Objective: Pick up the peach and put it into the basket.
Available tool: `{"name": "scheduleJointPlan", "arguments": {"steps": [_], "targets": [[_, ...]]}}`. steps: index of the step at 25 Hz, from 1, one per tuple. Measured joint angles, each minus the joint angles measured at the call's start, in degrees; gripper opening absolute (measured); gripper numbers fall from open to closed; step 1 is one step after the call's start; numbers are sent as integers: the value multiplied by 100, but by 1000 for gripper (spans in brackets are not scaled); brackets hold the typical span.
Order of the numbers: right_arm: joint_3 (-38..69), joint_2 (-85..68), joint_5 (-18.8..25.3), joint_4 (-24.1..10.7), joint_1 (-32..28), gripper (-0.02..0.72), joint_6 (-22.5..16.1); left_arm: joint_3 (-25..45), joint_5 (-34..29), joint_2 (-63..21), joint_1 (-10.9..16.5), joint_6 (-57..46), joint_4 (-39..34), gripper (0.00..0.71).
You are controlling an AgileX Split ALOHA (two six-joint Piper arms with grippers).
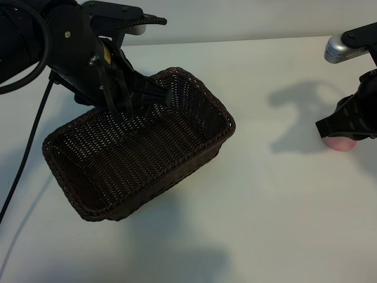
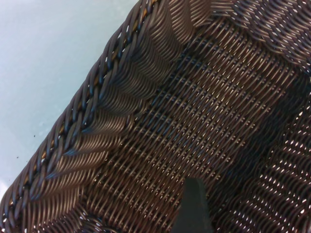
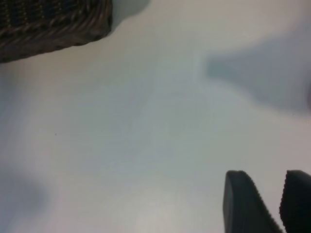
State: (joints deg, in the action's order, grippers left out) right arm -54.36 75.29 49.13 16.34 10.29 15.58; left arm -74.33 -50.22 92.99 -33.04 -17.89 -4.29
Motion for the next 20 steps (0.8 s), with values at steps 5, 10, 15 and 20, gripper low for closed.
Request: {"name": "scheduleJointPlan", "arguments": {"steps": [5, 10, 15, 20], "targets": [[0, 0, 0, 5, 0, 243, 0, 0, 0, 0, 0, -19, 0, 589], [0, 0, 0, 5, 0, 243, 0, 0, 0, 0, 0, -19, 0, 589], [0, 0, -15, 5, 0, 243, 0, 0, 105, 0, 0, -19, 0, 589], [0, 0, -189, 16, 0, 243, 0, 0, 306, 0, 0, -19, 5, 589]]}}
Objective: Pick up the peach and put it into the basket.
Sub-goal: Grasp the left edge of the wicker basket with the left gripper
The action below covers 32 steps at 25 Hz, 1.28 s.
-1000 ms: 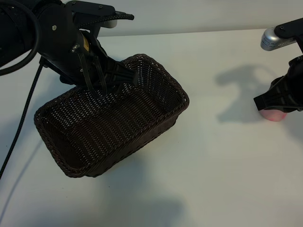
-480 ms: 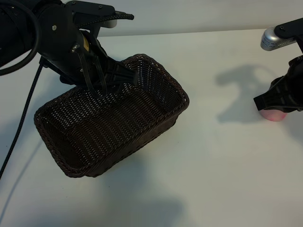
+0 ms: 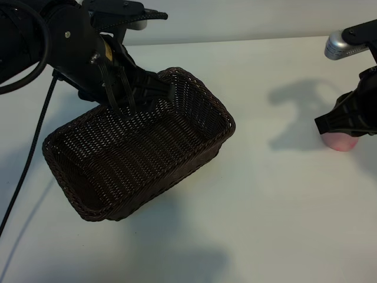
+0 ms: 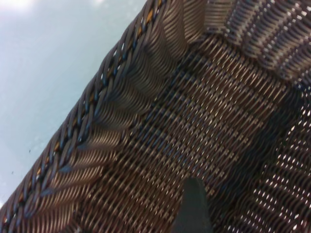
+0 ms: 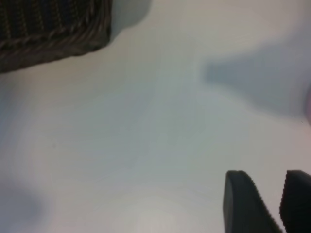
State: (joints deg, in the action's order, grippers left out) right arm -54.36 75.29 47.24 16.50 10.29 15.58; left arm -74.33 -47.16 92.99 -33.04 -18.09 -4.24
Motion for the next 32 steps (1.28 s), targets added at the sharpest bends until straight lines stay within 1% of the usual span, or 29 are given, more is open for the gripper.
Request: {"name": "scheduleJointPlan", "arguments": {"steps": [4, 8, 15, 17, 19, 22, 25, 28, 32], "targets": [[0, 0, -145, 124, 0, 243, 0, 0, -45, 0, 0, -276, -26, 589], [0, 0, -243, 192, 0, 243, 0, 145, -394, -66, 0, -874, -481, 589], [0, 0, -271, 259, 0, 243, 0, 1350, -532, -836, 0, -2260, -1346, 589], [0, 0, -277, 259, 0, 243, 0, 1676, -532, -1075, 96, -2599, -1442, 589], [0, 0, -289, 266, 0, 243, 0, 1995, -500, -1272, 275, -2886, -1484, 589], [0, 0, -289, 266, 0, 243, 0, 2470, -443, -1450, 640, -3051, -1435, 589], [0, 0, -289, 266, 0, 243, 0, 2817, -122, -1572, 963, -3072, -1236, 589], [0, 0, -289, 267, 0, 243, 0, 2973, 341, -1591, 1089, -3062, -985, 589], [0, 0, -284, 272, 0, 243, 0, 2980, 700, -1585, 1109, -3100, -807, 589]]}}
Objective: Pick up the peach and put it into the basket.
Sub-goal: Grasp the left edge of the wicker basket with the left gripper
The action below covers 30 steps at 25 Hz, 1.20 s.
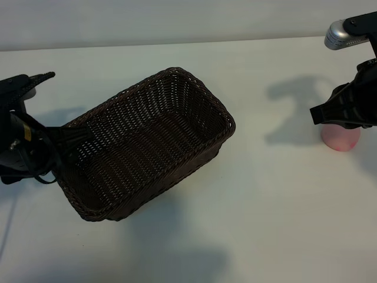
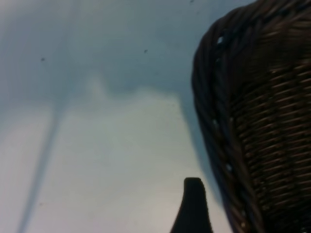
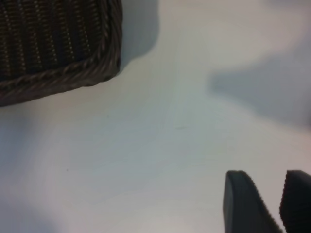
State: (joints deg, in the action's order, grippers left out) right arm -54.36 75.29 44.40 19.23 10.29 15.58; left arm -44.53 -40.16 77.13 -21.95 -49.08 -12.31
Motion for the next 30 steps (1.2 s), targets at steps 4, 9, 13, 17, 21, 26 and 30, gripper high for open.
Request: {"name": "scheduleJointPlan", "arguments": {"steps": [4, 9, 13, 17, 21, 26, 30], "targets": [[0, 0, 50, 0, 0, 243, 0, 0, 55, 153, 0, -124, 62, 589], [0, 0, 111, 0, 0, 243, 0, 233, 334, 246, 0, -322, 77, 589], [0, 0, 111, 0, 0, 243, 0, 445, 664, 352, 0, -425, 77, 589], [0, 0, 117, 0, 0, 243, 0, 464, 954, 720, 0, -473, 81, 589], [0, 0, 147, 0, 0, 243, 0, 464, 1294, 1136, 0, -525, 153, 589], [0, 0, 153, 0, 0, 243, 0, 478, 1679, 1554, 6, -535, 333, 589], [0, 0, 153, 0, 0, 243, 0, 483, 1853, 1669, 6, -591, 381, 587]]}}
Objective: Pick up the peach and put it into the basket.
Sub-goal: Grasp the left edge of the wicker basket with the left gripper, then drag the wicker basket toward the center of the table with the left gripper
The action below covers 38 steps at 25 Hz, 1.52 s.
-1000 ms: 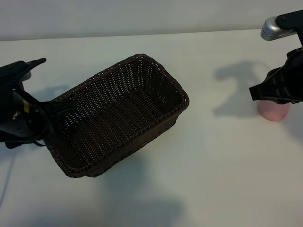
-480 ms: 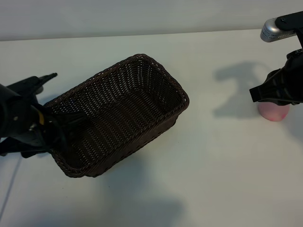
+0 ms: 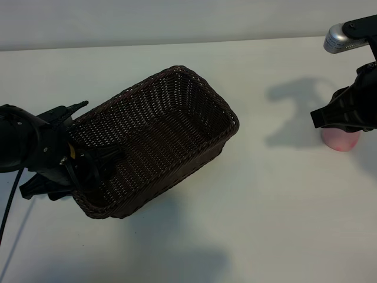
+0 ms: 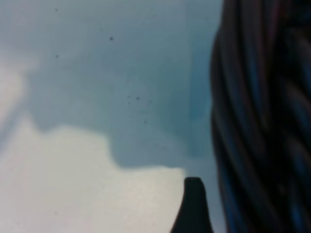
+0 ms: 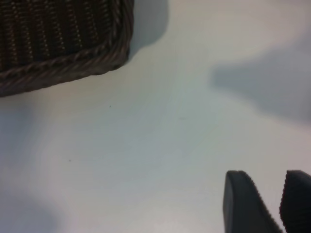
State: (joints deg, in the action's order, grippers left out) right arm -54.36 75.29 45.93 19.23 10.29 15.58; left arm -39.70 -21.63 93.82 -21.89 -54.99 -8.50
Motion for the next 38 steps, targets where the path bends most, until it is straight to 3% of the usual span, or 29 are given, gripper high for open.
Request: {"name": "scheduleJointPlan", "arguments": {"steps": [2, 8, 18, 22, 28, 31, 32, 38], "targets": [[0, 0, 0, 0, 0, 243, 0, 0, 79, 0, 0, -47, 5, 566], [0, 0, 0, 0, 0, 243, 0, 0, 256, 0, 5, -200, 49, 417], [0, 0, 0, 0, 0, 243, 0, 7, 360, -423, 13, -168, 16, 417], [0, 0, 0, 0, 0, 243, 0, 50, 467, -620, 181, -173, 50, 415], [0, 0, 0, 6, 0, 243, 0, 258, 748, -1037, 400, 89, 492, 386], [0, 0, 0, 11, 0, 243, 0, 258, 816, -1173, 406, 236, 679, 381], [0, 0, 0, 11, 0, 243, 0, 258, 889, -1194, 406, 287, 746, 349], [0, 0, 0, 19, 0, 243, 0, 269, 1064, -1207, 406, 385, 953, 349]]}}
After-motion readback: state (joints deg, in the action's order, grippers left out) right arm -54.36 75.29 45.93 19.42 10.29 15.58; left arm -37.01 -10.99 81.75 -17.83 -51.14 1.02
